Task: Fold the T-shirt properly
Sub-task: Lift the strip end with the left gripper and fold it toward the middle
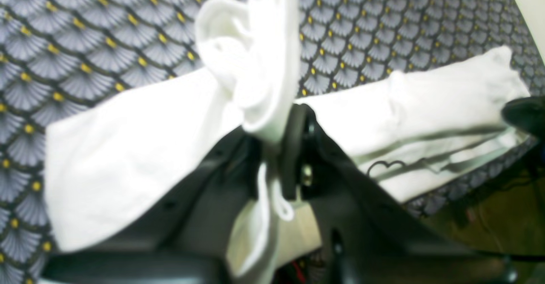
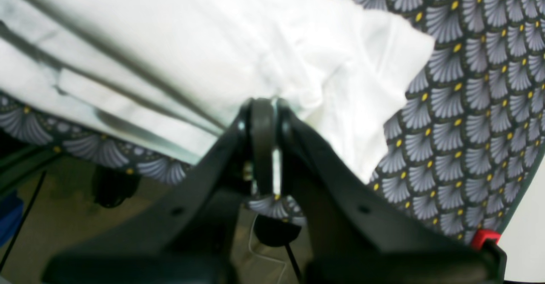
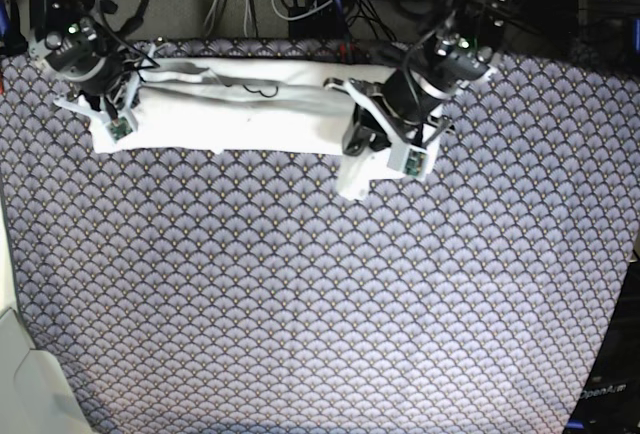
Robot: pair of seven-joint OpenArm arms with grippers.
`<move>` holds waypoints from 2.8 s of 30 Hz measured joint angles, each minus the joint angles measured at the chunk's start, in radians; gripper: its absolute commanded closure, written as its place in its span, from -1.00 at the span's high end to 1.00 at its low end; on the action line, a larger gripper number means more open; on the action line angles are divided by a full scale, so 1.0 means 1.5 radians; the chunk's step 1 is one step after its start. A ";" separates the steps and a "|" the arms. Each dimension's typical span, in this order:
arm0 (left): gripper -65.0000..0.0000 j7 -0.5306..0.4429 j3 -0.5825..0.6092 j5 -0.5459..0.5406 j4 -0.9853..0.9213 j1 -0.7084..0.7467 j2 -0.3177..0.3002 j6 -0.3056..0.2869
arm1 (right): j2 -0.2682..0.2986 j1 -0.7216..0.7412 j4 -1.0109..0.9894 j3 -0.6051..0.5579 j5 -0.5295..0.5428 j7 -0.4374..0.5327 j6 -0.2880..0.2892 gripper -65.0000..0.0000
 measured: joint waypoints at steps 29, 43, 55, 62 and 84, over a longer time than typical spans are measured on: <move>0.23 -0.001 0.079 -0.006 -0.058 -0.021 0.003 -0.006 | 0.000 -0.001 0.000 0.000 0.000 0.000 0.000 -1.00; -0.59 -0.001 0.073 -0.008 0.058 0.011 -0.037 0.000 | 0.000 0.000 0.000 0.000 0.000 0.000 0.000 -1.00; -0.10 -0.002 -0.171 -0.007 0.057 0.099 -0.071 -0.006 | 0.006 -0.003 0.001 0.000 0.000 0.000 0.000 -0.30; 0.19 0.001 -0.225 -0.008 0.057 0.105 -0.075 -0.066 | 0.013 -0.004 0.002 0.003 0.000 0.000 0.000 -0.12; 0.18 0.001 -0.230 -0.009 0.049 0.103 -0.075 -0.071 | -0.016 0.031 0.001 0.107 -0.002 -0.005 0.000 0.14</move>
